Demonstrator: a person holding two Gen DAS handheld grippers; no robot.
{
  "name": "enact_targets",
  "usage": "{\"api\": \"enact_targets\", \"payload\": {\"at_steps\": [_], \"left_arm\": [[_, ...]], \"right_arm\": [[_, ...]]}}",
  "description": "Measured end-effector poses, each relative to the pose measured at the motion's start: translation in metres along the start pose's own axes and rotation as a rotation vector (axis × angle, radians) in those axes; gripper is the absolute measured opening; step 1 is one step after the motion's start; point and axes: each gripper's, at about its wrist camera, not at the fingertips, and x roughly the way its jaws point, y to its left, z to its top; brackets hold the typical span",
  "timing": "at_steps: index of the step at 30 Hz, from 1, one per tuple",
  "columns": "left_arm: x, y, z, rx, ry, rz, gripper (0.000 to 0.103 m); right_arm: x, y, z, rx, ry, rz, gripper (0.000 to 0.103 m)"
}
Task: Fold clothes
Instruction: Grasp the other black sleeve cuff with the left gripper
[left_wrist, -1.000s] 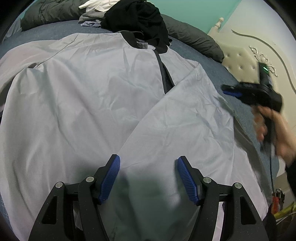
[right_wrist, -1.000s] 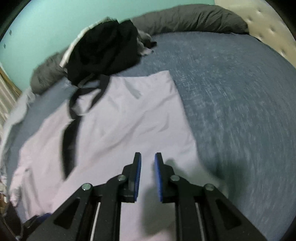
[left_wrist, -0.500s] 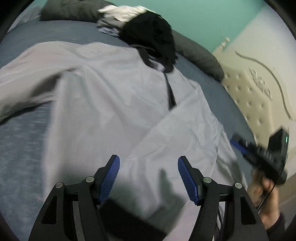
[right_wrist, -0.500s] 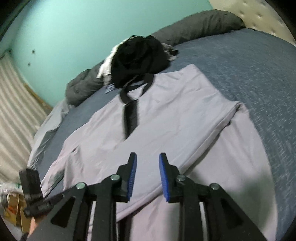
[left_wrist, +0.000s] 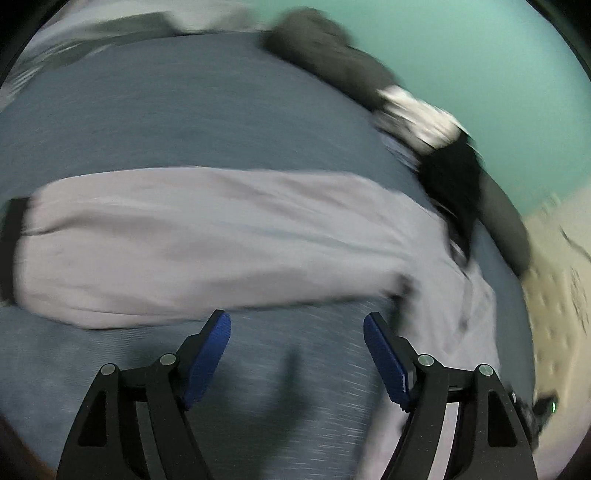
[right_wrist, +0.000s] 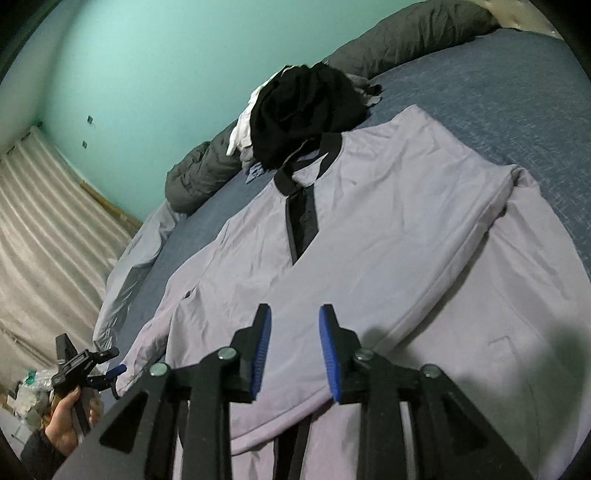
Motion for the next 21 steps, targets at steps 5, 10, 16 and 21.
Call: {"api": "enact_targets", "payload": {"at_steps": [5, 10, 16, 21], "left_arm": [[-0.023, 0.068, 0.012, -0.172, -0.063, 0.081, 0.078], [-0.033, 0.110, 0.007, -0.276, -0.086, 0.168, 0.081], [-0.030, 0.137, 0.003, -0.353, -0.095, 0.183, 0.082], [-0.020, 0.147, 0.009, -0.354, -0.112, 0.210, 0.079]], "right_arm": [[-0.002, -0.005, 0.003, 0.013, 0.000, 0.017, 0.044], [-0.002, -0.015, 0.008, 0.047, 0.004, -0.018, 0.048], [-0.003, -0.018, 0.011, 0.033, -0.004, -0.029, 0.049], [-0.002, -0.021, 0.013, 0.032, -0.006, -0.040, 0.049]]}}
